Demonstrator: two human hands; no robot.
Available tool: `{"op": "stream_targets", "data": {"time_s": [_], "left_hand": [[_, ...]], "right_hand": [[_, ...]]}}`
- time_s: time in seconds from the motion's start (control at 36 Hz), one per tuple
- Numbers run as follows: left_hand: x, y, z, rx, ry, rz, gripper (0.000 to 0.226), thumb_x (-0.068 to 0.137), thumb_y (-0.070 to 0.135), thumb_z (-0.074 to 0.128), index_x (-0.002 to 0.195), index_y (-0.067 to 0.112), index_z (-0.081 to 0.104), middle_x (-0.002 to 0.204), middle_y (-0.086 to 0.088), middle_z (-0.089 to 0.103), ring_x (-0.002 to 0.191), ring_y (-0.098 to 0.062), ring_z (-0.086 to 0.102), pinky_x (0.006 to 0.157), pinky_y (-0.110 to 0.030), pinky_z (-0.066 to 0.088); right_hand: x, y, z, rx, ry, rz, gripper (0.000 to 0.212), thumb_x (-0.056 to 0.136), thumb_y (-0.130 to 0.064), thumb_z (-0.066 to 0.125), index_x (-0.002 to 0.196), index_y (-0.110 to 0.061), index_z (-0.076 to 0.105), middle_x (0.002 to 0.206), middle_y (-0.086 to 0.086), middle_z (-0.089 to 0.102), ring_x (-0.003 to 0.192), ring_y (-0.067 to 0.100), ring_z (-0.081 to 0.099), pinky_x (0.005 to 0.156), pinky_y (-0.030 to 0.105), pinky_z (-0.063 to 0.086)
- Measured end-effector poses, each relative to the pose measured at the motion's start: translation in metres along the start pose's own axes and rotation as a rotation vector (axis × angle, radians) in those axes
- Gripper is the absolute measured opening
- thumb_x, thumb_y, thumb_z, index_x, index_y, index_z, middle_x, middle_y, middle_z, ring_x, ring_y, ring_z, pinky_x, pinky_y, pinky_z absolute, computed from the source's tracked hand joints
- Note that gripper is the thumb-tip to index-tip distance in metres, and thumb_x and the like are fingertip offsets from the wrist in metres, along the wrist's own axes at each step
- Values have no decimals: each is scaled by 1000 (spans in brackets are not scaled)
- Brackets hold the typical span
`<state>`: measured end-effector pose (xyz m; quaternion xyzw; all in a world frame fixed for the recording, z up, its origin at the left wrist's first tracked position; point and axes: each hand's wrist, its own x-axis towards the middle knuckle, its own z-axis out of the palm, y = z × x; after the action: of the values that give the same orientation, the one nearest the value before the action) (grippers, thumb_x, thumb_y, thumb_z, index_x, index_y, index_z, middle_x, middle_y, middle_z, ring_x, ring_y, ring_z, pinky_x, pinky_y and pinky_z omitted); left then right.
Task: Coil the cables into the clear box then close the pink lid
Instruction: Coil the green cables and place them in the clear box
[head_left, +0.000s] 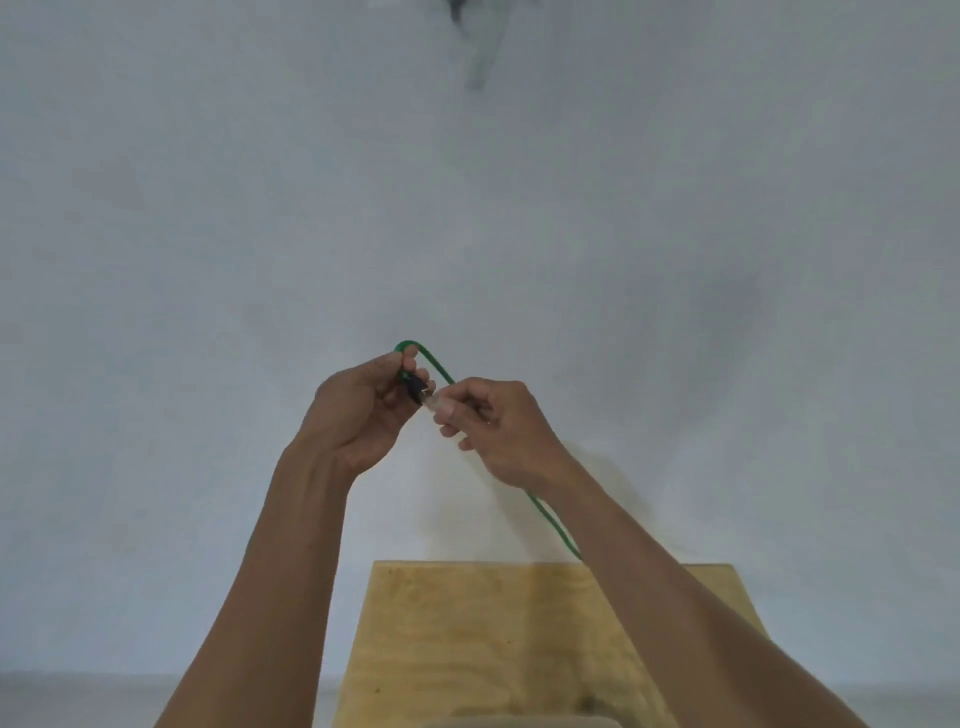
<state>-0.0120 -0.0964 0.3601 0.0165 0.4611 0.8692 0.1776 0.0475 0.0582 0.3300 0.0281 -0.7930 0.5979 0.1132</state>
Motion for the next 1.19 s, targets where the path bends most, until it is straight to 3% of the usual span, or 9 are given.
{"op": "stream_targets", "data": {"time_s": [0.17,0.39,0.53,0.64,0.75,0.81,0.89,1.03,1.19], "left_hand": [[-5,16,36,-15,-79,134,21,102,8,49,101,-6,65,93,-14,70,85,-24,70,81,-33,60],[-25,41,69,56,-217,331,17,100,2,47,100,-4,63,83,-9,70,78,-20,70,77,-31,60],[-28,33,78,151,-295,334,8,87,2,64,91,-4,67,77,-12,66,73,-24,65,77,-31,58],[-28,16,75,181,-327,238,18,87,1,60,102,-5,68,78,-12,62,71,-22,62,77,-31,57],[-25,-3,76,217,-298,178,24,100,13,51,107,-4,66,73,-11,53,65,-22,54,72,-33,55],[-22,-9,76,293,-300,169,30,101,18,50,112,-4,66,74,-13,56,69,-24,57,76,-34,55],[-17,-17,72,429,-363,142,26,100,7,49,116,-7,63,88,-17,67,83,-28,68,84,-33,56],[-9,-34,77,382,-368,86,22,98,-6,46,113,-7,64,88,-16,65,82,-27,65,85,-34,56],[-9,-56,97,308,-361,41,30,106,15,42,108,-4,64,69,-5,44,59,-15,43,66,-32,44]], "right_hand": [[13,-13,-25,-17,3,-94,10,95,-26,65,99,-21,73,84,-4,73,75,7,72,73,37,60],[53,-45,-43,-69,-13,-241,56,96,-40,61,145,-48,36,145,-21,44,100,7,65,83,35,60],[71,-53,-46,-60,-141,-319,45,92,1,54,127,-26,62,110,1,67,65,1,61,58,12,46],[78,-48,-51,-83,-29,-278,19,80,-13,66,80,-32,67,87,-7,66,72,13,59,67,28,48],[74,-35,-69,-342,-29,-391,17,94,-3,58,93,-18,66,79,-16,65,71,-6,61,67,10,43],[72,-33,-77,-411,-65,-423,25,92,4,53,96,-16,67,77,-6,66,64,6,59,58,19,45],[73,-31,-86,-535,-108,-471,26,91,2,56,104,-15,72,90,8,70,82,25,65,75,38,54],[69,-27,-98,-549,-137,-473,25,94,-1,60,112,-11,75,105,3,67,97,19,65,89,33,53],[57,-1,-116,-313,-91,-313,30,89,8,62,110,-8,74,97,2,70,92,13,67,88,22,51]]}}
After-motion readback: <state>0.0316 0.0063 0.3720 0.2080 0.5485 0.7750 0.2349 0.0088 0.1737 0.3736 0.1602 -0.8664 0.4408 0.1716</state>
